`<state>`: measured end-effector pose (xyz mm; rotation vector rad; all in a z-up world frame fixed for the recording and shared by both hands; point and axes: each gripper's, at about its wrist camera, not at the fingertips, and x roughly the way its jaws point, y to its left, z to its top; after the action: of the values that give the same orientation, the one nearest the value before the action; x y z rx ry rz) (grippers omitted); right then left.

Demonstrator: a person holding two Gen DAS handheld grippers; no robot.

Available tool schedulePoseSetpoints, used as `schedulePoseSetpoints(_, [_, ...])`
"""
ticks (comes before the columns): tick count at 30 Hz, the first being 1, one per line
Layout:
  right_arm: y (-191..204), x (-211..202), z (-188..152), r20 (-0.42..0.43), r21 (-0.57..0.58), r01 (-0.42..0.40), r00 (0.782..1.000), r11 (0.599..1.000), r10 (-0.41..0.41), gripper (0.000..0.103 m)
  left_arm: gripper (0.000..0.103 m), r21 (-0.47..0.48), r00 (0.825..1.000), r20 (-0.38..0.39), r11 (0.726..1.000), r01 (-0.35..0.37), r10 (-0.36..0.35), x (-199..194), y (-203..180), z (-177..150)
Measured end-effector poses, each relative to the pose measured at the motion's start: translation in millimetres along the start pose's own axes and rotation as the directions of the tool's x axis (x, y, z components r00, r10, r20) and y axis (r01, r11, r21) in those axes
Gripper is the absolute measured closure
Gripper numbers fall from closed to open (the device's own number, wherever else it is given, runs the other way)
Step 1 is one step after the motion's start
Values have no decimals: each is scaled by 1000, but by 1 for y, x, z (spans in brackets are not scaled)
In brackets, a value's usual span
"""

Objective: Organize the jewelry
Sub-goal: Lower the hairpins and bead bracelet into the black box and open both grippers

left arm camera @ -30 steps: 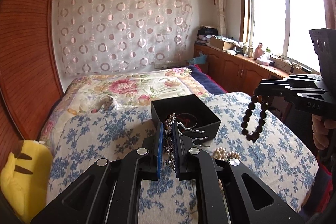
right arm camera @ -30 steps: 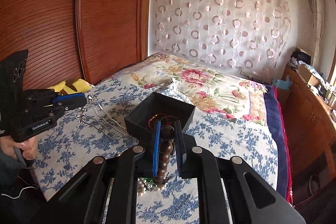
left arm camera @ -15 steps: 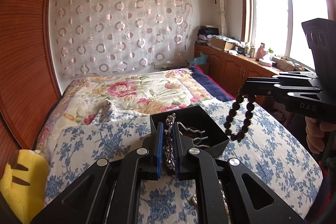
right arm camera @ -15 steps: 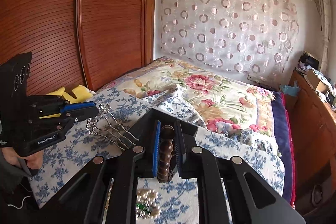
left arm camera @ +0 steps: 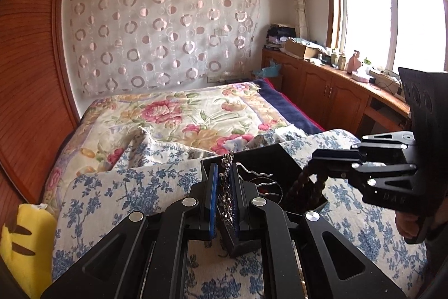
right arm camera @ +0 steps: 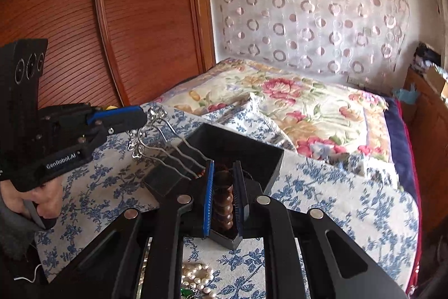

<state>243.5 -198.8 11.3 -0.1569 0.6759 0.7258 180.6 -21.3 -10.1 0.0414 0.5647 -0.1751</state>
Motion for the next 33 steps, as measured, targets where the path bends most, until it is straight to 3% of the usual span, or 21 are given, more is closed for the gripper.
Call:
schedulePoseSetpoints(15, [-17,-1,-7,-10,42,58,998,997,-57,86,96,4,997,-56,999,45,-45,43,-1,5])
schedulePoseSetpoints(33, [-12,-11,-15,-33,28,96,995,995,-95,86,94,12,995,-70,997,71,-70,41,-12,3])
